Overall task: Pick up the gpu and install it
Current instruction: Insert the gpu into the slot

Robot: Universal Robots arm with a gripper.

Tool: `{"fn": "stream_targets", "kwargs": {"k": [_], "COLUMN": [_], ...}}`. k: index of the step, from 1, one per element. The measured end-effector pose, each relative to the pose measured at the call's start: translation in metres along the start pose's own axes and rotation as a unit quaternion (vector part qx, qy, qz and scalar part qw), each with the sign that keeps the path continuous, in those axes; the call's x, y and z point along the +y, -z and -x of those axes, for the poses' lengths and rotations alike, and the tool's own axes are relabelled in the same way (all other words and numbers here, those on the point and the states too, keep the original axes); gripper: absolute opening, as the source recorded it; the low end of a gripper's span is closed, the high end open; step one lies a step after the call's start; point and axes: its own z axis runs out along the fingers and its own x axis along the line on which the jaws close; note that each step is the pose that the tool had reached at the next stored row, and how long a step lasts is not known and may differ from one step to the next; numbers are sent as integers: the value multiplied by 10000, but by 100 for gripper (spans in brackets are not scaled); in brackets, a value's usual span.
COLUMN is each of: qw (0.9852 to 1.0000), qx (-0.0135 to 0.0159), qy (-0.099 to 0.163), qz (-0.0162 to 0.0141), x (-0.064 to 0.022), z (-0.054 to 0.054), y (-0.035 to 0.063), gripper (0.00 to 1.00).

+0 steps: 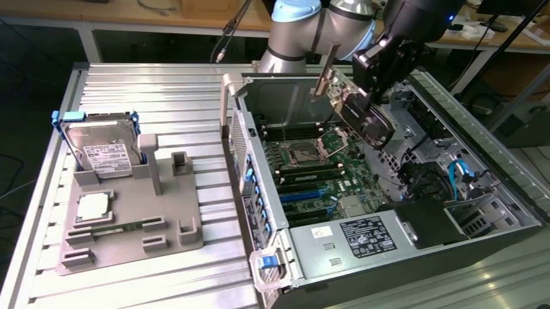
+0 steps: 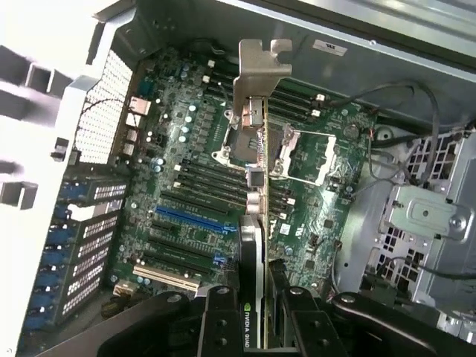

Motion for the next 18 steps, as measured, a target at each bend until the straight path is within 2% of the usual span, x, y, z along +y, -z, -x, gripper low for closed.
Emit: {"fn": "stream_targets", "kwargs": {"k": [2, 3, 5, 7, 12, 15, 18], "qw": [9997, 9990, 9978, 9953, 9899, 9855, 9805], "qx": [10, 18, 27, 39, 57, 68, 79], "qy": [246, 439, 661, 965, 1419, 1693, 1962], "qz": [5, 9, 14, 21, 31, 37, 43], "x": [0, -1, -1, -1, -2, -2, -3], "z": [0, 0, -1, -1, -1, -1, -1], "y": [-8, -15, -18, -23, -38, -50, -62], "gripper": [27, 27, 27, 27, 27, 27, 27]}}
